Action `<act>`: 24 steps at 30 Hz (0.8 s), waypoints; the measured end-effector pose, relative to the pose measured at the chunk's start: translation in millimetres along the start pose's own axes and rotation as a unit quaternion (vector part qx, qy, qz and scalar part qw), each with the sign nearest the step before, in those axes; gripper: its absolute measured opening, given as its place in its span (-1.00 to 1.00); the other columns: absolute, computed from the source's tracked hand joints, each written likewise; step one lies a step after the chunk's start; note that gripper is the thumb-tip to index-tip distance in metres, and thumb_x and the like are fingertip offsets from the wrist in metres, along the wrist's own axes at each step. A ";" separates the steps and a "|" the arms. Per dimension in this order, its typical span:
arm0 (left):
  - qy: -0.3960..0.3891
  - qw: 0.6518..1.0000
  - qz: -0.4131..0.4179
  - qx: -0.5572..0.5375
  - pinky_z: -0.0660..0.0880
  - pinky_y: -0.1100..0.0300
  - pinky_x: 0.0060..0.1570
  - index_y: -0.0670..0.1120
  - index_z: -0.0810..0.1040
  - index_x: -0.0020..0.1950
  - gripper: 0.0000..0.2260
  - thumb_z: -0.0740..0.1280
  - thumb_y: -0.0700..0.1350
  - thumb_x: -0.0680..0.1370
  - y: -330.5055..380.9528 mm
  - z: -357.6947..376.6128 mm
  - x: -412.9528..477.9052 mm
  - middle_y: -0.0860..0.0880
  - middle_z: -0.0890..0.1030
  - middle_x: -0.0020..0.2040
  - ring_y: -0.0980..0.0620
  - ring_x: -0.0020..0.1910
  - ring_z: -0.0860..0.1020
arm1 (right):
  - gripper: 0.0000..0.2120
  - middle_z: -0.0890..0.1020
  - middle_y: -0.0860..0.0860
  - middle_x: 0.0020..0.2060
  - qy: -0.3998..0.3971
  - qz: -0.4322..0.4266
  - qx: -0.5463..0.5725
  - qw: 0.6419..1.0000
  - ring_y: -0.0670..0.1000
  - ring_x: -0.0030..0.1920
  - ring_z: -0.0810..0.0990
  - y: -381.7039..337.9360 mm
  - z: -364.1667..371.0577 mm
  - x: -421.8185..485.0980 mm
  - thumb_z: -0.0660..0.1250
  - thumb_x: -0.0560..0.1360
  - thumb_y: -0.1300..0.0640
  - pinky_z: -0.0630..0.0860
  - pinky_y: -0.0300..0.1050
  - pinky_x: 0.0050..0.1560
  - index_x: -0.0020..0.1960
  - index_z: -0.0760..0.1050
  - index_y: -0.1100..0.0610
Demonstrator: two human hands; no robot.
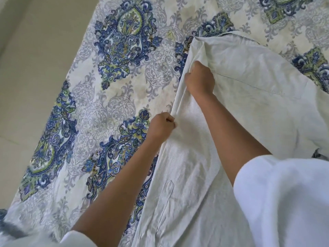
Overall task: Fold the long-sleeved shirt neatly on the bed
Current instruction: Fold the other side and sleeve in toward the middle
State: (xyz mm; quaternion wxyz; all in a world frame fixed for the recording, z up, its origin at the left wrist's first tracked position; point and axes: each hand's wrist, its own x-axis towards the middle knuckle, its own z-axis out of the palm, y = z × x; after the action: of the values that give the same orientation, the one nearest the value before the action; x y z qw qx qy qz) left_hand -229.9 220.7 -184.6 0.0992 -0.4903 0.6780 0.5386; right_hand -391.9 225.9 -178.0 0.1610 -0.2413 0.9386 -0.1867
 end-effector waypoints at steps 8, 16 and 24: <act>0.008 1.000 -0.003 0.004 0.50 0.04 -0.20 -0.14 0.49 -0.13 -0.91 0.38 -0.16 0.48 -12.8 -2.9 -18.0 -0.05 0.54 -0.28 -0.06 -0.29 0.52 | -0.82 0.59 0.12 0.01 0.004 -0.018 0.000 1.000 0.16 0.00 0.57 -3.0 22.7 -3.4 0.13 0.57 0.19 0.33 -0.11 -0.18 0.10 0.42 0.22; -0.030 0.997 -0.049 0.059 0.34 0.18 -0.23 -0.10 0.48 -0.17 -0.90 0.39 -0.14 0.47 -51.5 -0.4 -41.2 0.03 0.44 -0.39 -0.02 -0.31 0.44 | -0.84 0.54 0.03 -0.06 -0.085 0.004 0.097 0.992 0.02 -0.03 0.51 3.5 16.9 -9.1 0.15 0.58 0.14 0.32 -0.21 -0.23 0.09 0.41 0.19; 0.092 0.994 -0.023 0.056 0.41 0.09 -0.04 -0.14 0.51 -0.01 -0.89 0.25 -0.13 0.56 -63.6 11.5 -64.5 -0.15 0.62 -0.07 -0.13 -0.07 0.55 | -0.73 0.58 0.23 0.04 -0.010 -0.093 0.138 0.986 0.20 0.10 0.49 28.7 16.4 -134.5 0.09 0.50 0.35 0.41 0.01 0.12 0.10 0.50 0.33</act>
State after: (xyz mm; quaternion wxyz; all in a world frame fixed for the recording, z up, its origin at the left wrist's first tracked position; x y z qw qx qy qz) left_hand -153.1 270.0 -186.7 0.0761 -0.5467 0.7022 0.4498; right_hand -284.9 313.8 -176.1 0.1845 -0.3052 0.8755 -0.3260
